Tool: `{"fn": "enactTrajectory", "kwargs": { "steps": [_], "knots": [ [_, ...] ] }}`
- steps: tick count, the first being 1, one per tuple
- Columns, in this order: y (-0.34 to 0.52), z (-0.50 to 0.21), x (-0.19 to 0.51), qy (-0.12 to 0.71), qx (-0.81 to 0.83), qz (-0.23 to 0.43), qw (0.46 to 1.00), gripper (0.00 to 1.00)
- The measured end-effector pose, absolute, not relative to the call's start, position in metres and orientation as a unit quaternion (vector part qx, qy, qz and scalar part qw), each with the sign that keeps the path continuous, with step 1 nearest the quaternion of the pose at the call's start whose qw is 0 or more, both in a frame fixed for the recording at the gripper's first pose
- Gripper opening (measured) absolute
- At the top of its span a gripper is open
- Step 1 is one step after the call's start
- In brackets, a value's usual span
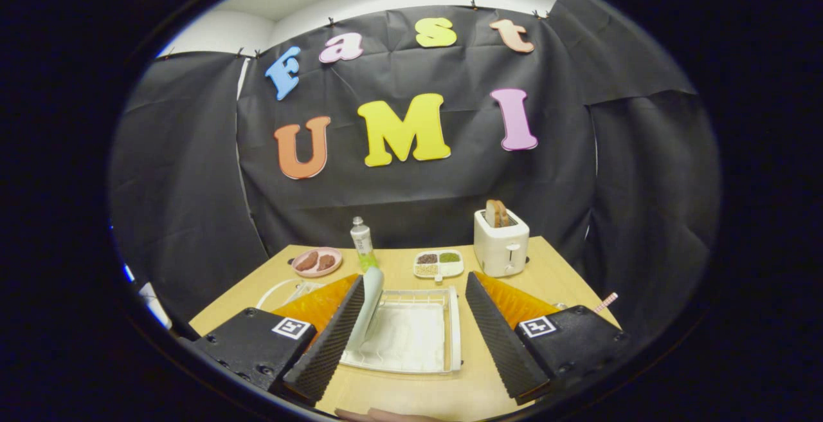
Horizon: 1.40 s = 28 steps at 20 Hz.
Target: Take the plate from the dish rack, then take the spoon from the basket and place it into the plate.
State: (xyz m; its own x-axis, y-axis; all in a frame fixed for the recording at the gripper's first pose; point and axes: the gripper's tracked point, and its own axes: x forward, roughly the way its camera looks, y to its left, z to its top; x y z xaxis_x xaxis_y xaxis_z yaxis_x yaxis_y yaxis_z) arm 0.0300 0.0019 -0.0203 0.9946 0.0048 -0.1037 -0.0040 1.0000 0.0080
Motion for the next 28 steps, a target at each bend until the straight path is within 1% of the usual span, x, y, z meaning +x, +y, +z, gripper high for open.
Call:
{"fn": "enactTrajectory", "kwargs": {
  "steps": [3,6,8,10,14,17,22,25,28],
  "knots": [
    [0.026,-0.019,0.056,0.093,-0.013,0.021,0.995,1.0],
    [0.044,-0.018,0.085,0.129,-0.036,0.014,0.991,1.0],
    [0.059,-0.031,0.104,0.183,-0.059,0.018,0.981,1.0],
    [0.063,-0.038,0.12,0.225,-0.078,0.007,0.971,0.96],
    [0.058,-0.054,0.144,0.308,-0.09,-0.04,0.946,0.84],
    [0.059,-0.072,0.153,0.379,-0.084,-0.055,0.92,0.75],
    [0.072,-0.095,0.161,0.465,-0.08,-0.063,0.879,0.46],
    [0.069,-0.094,0.162,0.47,-0.103,-0.095,0.872,0.32],
    [0.066,-0.09,0.158,0.462,-0.135,-0.133,0.866,0.27]
  ]
}}
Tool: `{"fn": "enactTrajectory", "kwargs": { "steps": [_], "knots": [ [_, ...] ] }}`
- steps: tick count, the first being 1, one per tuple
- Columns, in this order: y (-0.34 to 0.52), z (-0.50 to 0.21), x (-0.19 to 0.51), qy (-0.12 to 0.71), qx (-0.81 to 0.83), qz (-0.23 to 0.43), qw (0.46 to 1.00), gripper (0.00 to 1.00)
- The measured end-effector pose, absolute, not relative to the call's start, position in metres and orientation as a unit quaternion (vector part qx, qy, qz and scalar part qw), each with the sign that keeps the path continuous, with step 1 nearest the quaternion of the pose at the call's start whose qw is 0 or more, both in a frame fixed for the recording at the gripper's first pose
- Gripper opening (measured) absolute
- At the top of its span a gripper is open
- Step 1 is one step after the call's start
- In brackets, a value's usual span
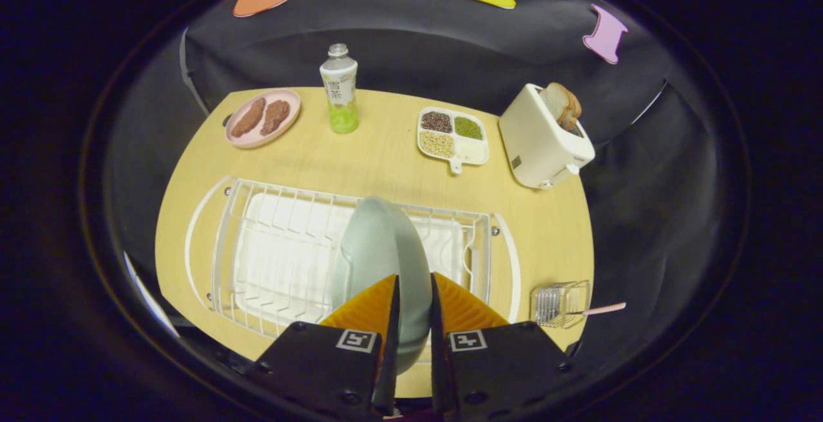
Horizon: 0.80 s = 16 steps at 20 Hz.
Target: Take the plate from the dish rack, then take the spoon from the basket and place it into the plate.
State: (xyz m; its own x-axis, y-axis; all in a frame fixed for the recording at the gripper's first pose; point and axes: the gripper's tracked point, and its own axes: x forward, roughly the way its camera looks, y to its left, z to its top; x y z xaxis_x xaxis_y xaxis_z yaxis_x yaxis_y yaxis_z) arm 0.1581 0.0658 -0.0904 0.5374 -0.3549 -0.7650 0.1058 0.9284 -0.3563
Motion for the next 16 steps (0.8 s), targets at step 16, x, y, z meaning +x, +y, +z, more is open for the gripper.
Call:
{"fn": "enactTrajectory", "kwargs": {
  "steps": [16],
  "knots": [
    [0.07,-0.058,0.132,0.374,-0.14,-0.243,0.884,0.21]
  ]
}}
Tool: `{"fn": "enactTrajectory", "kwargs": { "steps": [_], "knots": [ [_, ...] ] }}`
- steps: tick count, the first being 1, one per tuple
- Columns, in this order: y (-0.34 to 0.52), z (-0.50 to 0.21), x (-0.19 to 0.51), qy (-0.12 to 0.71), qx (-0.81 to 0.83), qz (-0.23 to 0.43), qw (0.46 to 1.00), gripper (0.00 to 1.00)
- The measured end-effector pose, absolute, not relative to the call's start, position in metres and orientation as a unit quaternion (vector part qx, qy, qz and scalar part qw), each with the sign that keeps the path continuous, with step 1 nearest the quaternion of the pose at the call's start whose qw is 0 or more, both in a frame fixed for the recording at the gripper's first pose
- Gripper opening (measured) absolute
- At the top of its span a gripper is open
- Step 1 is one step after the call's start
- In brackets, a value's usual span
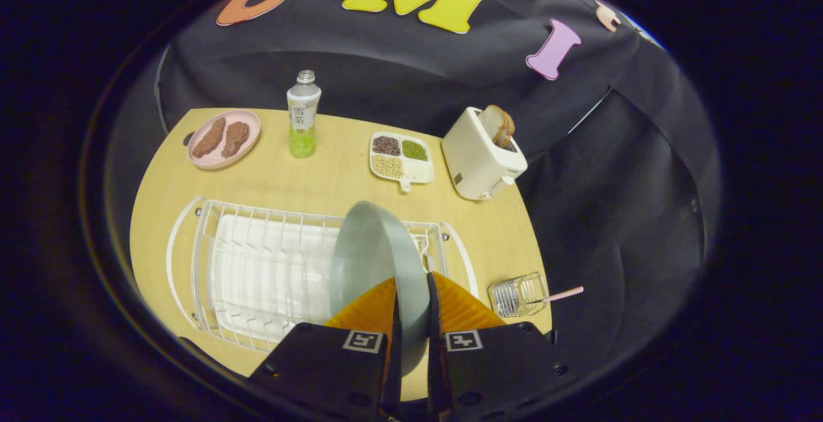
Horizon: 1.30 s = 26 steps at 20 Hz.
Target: Take the plate from the dish rack, then take the spoon from the basket and place it into the plate.
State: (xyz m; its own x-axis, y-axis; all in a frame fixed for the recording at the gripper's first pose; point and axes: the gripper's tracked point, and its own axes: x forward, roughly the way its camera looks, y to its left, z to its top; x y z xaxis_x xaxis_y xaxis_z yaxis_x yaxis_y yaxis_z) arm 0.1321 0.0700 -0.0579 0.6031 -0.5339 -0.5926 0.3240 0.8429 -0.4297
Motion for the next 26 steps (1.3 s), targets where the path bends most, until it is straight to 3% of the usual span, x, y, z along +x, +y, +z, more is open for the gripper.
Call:
{"fn": "enactTrajectory", "kwargs": {
  "steps": [6,10,17,26],
  "knots": [
    [0.074,-0.056,0.083,0.361,-0.1,-0.168,0.912,0.21],
    [0.075,-0.054,0.042,0.311,-0.091,-0.119,0.939,0.22],
    [0.08,-0.117,-0.025,0.292,-0.014,-0.013,0.956,0.22],
    [0.047,-0.243,-0.043,0.301,0.033,-0.013,0.953,0.22]
  ]
}}
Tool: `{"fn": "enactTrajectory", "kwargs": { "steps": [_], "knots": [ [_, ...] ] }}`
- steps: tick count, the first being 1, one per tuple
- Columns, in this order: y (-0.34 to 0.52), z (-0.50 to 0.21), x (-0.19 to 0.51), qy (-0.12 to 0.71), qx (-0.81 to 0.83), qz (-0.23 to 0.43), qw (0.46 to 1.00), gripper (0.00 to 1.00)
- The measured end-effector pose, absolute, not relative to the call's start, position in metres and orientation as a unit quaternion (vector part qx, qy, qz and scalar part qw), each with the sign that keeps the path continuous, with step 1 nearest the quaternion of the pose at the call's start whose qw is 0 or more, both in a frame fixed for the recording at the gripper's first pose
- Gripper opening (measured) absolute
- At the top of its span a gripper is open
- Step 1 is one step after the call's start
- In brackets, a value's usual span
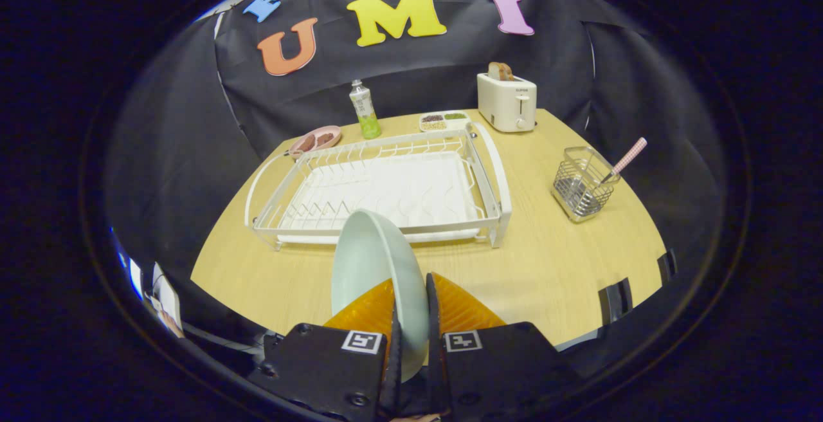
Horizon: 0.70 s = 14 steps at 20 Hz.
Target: Take the plate from the dish rack, then take the spoon from the basket and place it into the plate.
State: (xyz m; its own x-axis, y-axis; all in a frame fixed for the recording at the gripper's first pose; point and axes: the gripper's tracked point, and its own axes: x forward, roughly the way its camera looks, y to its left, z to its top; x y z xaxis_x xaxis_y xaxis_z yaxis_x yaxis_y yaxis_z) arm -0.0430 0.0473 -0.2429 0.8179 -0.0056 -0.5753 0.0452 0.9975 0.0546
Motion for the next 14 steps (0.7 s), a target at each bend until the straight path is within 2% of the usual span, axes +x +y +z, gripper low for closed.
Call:
{"fn": "enactTrajectory", "kwargs": {
  "steps": [14],
  "knots": [
    [0.031,-0.31,-0.032,0.284,0.156,0.083,0.942,0.25]
  ]
}}
